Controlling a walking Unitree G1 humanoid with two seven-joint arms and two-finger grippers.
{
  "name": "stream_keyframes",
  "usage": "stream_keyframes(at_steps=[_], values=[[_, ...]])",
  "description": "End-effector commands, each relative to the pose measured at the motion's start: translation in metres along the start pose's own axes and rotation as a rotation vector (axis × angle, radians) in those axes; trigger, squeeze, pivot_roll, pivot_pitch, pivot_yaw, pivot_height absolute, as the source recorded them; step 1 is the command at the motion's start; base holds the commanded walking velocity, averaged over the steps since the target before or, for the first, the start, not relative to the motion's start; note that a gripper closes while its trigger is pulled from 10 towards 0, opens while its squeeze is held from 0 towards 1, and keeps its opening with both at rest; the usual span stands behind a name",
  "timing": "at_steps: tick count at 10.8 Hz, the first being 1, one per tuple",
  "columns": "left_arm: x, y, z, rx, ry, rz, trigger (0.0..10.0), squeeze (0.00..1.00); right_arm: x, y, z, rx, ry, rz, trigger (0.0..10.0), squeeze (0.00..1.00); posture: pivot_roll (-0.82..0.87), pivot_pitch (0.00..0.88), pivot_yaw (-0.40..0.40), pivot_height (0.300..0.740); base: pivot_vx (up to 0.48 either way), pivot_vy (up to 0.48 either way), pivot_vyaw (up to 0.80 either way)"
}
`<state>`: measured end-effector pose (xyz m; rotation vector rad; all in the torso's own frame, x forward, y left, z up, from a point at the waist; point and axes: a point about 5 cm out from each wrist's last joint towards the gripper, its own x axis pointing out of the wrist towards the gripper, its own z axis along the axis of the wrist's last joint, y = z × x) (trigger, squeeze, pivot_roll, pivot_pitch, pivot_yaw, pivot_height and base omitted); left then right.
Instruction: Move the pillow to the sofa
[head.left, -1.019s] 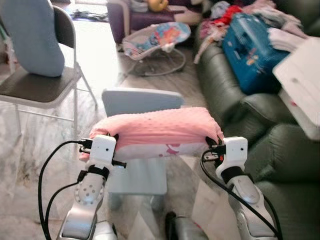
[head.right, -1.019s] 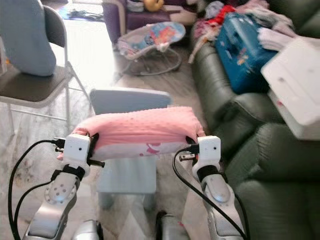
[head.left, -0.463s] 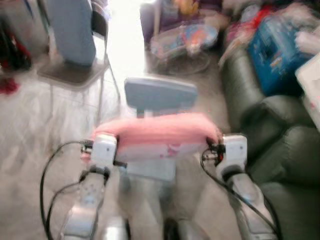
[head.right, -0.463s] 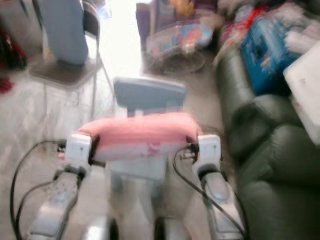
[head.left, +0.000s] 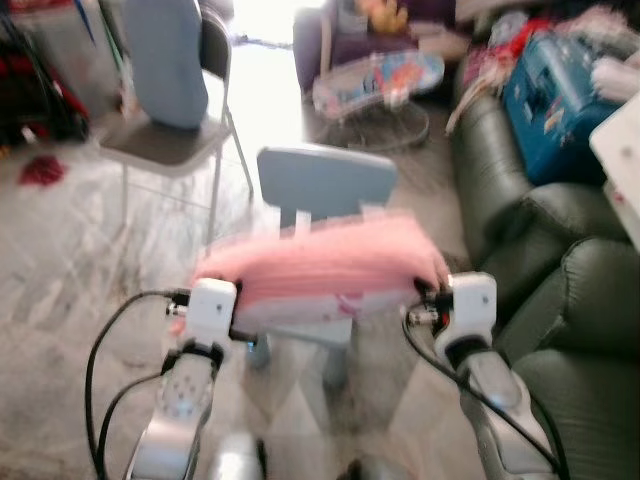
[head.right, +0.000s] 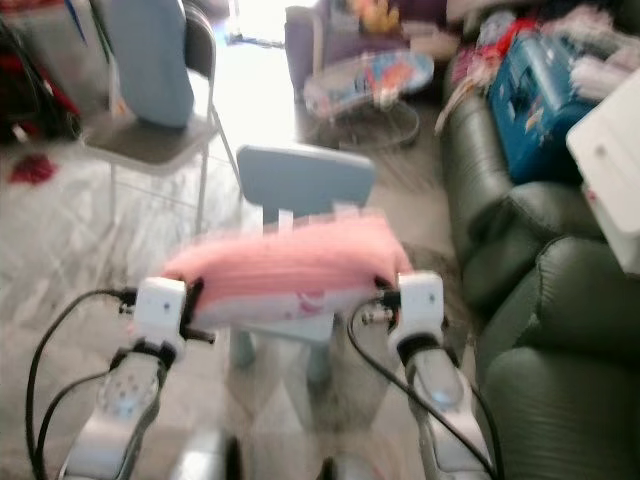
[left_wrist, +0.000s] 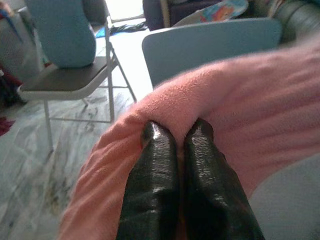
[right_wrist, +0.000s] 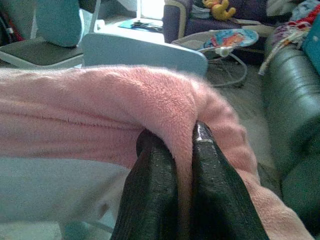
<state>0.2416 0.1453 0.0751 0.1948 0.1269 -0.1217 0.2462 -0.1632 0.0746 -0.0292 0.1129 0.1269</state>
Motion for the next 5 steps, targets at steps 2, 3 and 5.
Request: stream_keyframes(at_steps=[2,3,5], values=[[0.0006,0.0163,0.0034,-0.008,-0.005,0.067,10.0,0.0,-0.0003,-0.0196,0.0018,0.0,-0.001,-0.096,10.0,0.0,0.02,0.075,-0.058,0.74,0.0,0.0,-0.4],[0.0,0.0156,0.0038,0.001,-0.009,0.064,10.0,0.0,-0.0002,-0.0199,0.0015,0.001,0.002,-0.095,10.0,0.0,0.02,0.076,-0.059,0.74,0.0,0.0,-0.8],[-0.0004,0.016,0.0036,-0.012,-0.006,0.062,10.0,0.0,-0.0006,-0.0197,0.0014,0.0,0.003,-0.092,10.0,0.0,0.02,0.082,-0.06,0.74,0.0,0.0,-0.8]])
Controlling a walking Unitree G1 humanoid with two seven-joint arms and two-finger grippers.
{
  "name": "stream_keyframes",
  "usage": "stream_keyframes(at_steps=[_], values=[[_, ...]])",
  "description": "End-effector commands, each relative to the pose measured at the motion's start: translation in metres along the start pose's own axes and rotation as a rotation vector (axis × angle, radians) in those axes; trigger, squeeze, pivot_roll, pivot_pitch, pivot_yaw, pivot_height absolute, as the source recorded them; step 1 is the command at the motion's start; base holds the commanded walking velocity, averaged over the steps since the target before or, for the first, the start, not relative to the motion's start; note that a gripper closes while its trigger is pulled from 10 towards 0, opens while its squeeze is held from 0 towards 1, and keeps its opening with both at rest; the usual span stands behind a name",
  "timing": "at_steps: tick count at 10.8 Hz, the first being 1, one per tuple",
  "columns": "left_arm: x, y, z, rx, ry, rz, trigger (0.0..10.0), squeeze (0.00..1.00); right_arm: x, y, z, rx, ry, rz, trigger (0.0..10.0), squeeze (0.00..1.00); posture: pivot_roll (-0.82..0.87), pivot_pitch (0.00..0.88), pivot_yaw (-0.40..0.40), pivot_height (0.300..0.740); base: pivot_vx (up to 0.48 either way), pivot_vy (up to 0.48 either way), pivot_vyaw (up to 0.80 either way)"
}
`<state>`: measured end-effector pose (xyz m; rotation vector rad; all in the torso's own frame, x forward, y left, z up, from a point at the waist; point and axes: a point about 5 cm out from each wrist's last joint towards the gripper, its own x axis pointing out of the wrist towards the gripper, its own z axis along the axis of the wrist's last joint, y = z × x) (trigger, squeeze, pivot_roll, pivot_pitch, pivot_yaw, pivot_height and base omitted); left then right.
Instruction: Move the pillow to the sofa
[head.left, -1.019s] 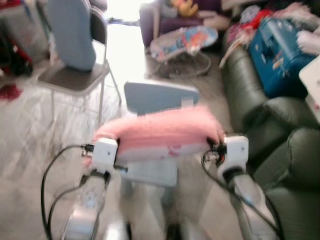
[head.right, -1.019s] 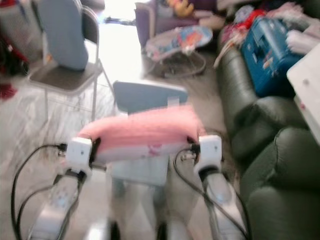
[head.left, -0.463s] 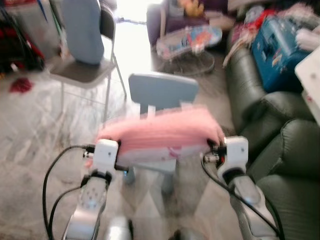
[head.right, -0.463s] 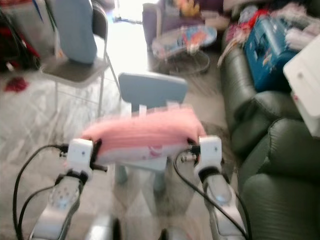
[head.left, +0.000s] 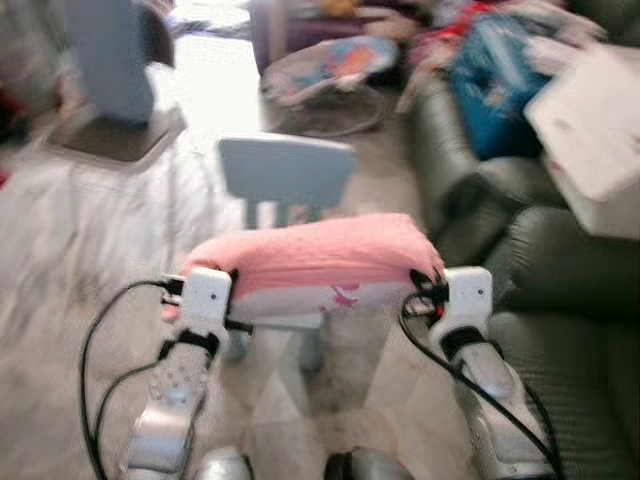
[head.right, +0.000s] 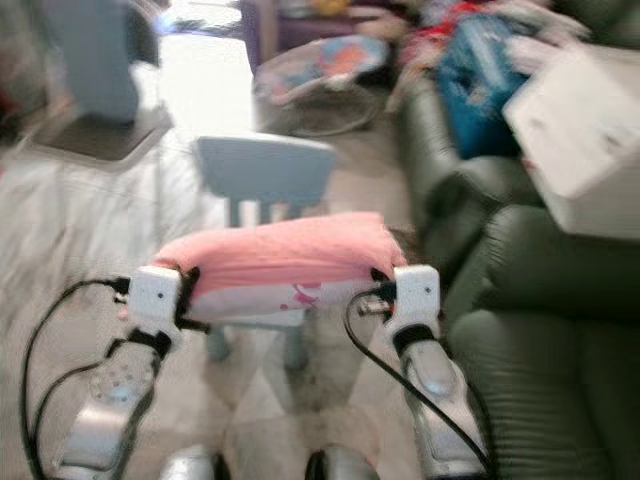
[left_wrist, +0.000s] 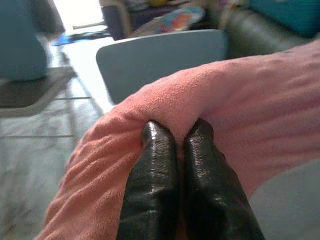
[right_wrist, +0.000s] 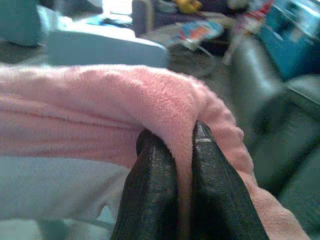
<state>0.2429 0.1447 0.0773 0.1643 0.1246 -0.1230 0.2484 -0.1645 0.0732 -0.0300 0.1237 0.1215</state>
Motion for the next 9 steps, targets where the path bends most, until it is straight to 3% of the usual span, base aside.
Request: stream_keyframes(at_steps=[1,9], values=[[-0.0013,0.0161,0.0019,0.015,-0.003,0.064,10.0,0.0,-0.0025,-0.0179,0.0024,0.0,-0.007,-0.085,10.0,0.0,0.02,0.083,-0.06,0.74,0.0,0.0,-0.8],[0.0031,0.0179,0.0042,0.003,-0.008,0.056,10.0,0.0,-0.0004,-0.019,0.0024,-0.006,-0.006,-0.088,10.0,0.0,0.02,0.08,-0.059,0.74,0.0,0.0,-0.8]])
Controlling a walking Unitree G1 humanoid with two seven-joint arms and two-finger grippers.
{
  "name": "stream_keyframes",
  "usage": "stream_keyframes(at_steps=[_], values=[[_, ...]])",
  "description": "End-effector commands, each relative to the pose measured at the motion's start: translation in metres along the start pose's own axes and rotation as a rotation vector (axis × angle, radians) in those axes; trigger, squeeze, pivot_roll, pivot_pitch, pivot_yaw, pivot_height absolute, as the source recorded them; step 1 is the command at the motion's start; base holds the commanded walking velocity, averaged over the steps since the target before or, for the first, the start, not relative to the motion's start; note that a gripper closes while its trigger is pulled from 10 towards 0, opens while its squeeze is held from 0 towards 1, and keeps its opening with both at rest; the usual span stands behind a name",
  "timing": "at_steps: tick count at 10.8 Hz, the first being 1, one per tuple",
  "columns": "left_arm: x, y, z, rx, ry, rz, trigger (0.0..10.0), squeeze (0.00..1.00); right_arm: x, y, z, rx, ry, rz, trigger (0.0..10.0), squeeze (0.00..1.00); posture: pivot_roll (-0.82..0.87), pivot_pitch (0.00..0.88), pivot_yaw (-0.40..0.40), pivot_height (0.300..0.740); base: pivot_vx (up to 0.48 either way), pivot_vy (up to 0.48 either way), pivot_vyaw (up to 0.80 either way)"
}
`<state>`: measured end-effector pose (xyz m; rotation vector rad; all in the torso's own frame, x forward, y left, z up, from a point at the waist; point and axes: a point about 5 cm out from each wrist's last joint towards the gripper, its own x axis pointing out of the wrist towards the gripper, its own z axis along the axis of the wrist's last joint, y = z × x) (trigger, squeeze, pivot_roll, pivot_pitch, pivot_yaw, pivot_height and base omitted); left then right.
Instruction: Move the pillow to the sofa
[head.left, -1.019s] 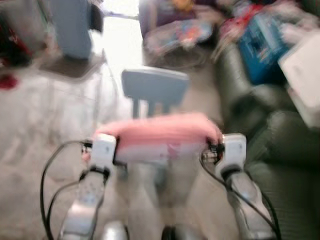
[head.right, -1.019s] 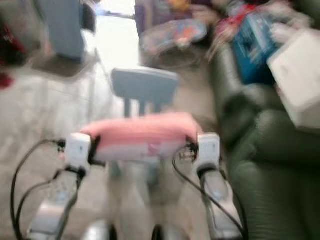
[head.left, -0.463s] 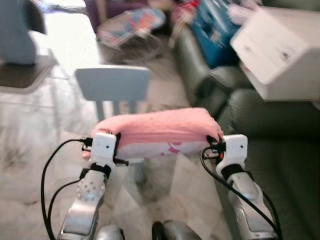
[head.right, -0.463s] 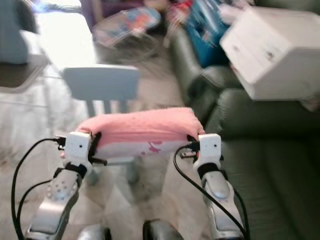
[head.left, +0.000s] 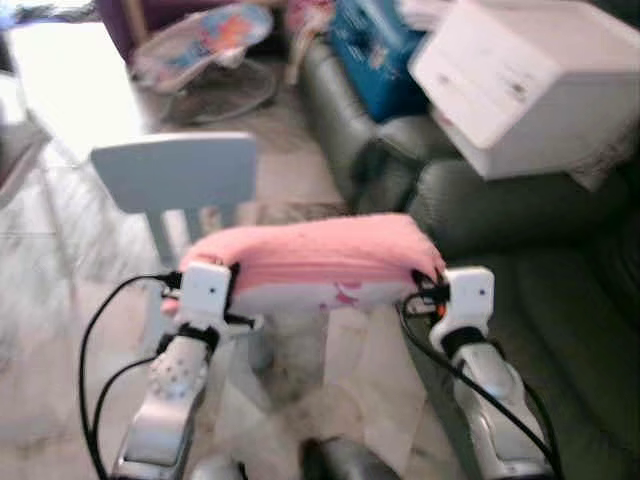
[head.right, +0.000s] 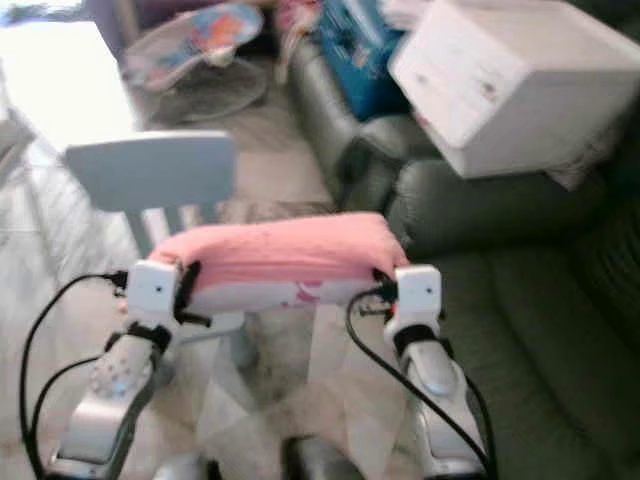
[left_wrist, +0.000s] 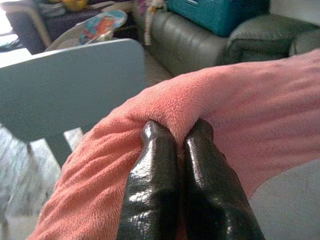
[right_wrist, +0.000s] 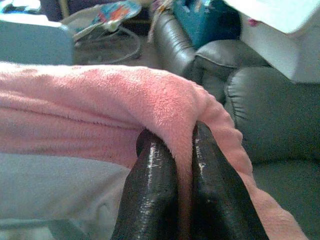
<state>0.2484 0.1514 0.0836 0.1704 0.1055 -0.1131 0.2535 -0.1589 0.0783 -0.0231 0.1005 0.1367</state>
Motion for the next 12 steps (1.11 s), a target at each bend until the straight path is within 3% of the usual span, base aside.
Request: stream_keyframes(at_steps=[1,12], values=[[-0.0003,0.0098,-0.0012,-0.003,0.01,0.045,10.0,0.0,-0.0057,-0.0238,-0.0031,-0.011,0.017,-0.103,10.0,0.0,0.02,0.079,-0.059,0.74,0.0,0.0,-0.8],[0.0029,0.0084,0.0007,-0.022,0.008,0.027,10.0,0.0,-0.0087,-0.0232,-0.0051,-0.011,0.024,-0.107,10.0,0.0,0.01,0.092,-0.057,0.74,0.0,0.0,-0.8]])
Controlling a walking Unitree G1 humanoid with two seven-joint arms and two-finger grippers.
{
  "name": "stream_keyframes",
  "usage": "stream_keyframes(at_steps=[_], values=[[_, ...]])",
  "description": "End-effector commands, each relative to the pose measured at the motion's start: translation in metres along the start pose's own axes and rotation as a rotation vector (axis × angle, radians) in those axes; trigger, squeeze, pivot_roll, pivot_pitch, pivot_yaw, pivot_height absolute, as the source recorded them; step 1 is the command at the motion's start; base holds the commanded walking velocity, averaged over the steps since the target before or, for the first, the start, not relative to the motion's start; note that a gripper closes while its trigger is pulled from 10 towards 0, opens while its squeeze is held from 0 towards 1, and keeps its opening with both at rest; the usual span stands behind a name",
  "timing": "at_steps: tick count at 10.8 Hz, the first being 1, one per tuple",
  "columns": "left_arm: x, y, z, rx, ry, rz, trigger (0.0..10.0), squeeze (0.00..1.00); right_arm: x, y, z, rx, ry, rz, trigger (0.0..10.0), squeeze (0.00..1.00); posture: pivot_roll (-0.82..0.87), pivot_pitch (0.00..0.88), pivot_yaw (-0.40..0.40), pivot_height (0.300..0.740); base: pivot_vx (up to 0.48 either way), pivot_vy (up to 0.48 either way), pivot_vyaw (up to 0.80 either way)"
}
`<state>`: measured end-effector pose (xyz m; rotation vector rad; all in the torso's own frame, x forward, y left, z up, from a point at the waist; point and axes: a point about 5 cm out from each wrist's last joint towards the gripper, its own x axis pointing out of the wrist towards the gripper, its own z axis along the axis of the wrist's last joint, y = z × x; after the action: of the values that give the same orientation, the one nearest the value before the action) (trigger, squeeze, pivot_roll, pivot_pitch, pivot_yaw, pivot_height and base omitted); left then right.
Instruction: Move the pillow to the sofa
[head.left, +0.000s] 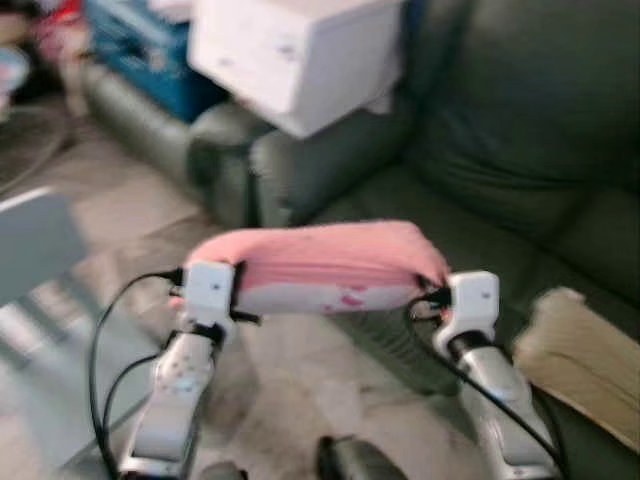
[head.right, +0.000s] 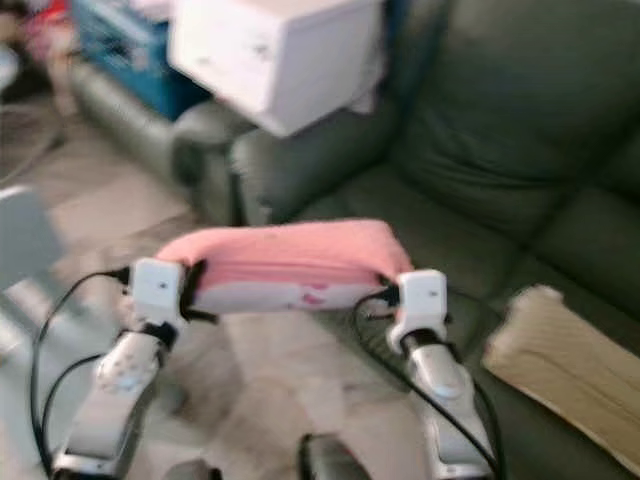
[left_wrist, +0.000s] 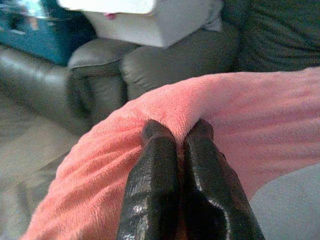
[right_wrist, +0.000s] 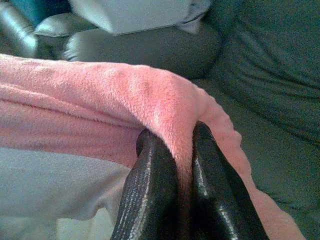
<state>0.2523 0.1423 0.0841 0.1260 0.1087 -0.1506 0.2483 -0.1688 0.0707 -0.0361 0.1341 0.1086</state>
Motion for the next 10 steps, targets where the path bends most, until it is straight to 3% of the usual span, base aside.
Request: stream_keyframes(at_steps=[1,10], values=[[-0.0022,0.0161,-0.0005,0.019,0.008,0.064,10.0,0.0,-0.0032,-0.0144,0.0029,-0.001,-0.01,-0.08,10.0,0.0,0.01,0.093,-0.057,0.74,0.0,0.0,-0.8],[-0.0005,0.0165,0.0028,0.019,-0.009,0.047,10.0,0.0,-0.0028,-0.0123,0.0028,0.004,-0.008,-0.077,10.0,0.0,0.01,0.104,-0.058,0.74,0.0,0.0,-0.8]])
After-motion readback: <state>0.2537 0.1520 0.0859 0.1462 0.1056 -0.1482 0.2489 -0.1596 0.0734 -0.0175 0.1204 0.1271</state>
